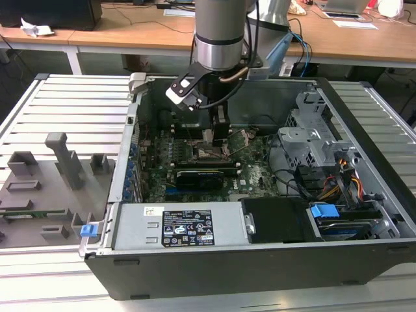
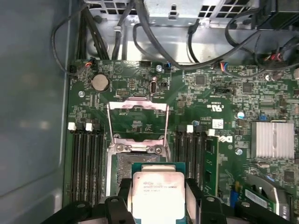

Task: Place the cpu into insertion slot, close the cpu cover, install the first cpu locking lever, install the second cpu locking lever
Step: 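Place the cpu into insertion slot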

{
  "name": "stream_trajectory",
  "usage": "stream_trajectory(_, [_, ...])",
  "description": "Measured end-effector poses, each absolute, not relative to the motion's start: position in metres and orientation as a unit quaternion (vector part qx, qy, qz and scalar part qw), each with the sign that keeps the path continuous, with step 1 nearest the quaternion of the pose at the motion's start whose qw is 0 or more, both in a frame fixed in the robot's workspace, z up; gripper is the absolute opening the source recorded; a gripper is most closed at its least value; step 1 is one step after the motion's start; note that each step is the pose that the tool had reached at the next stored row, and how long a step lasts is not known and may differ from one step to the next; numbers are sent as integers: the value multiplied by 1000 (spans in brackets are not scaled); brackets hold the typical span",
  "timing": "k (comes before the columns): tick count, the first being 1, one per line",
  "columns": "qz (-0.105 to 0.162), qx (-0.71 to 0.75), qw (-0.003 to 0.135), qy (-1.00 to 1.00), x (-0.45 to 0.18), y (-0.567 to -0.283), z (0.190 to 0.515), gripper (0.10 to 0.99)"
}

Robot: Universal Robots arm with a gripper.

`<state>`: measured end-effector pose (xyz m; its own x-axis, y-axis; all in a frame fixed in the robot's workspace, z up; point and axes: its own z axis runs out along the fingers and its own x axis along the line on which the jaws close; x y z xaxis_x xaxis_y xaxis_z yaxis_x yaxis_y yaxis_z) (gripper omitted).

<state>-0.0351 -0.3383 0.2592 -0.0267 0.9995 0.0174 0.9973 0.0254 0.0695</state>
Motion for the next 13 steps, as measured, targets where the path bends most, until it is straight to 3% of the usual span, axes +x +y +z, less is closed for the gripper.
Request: stream_trajectory(13, [31, 699, 18, 714, -38, -332, 241, 541])
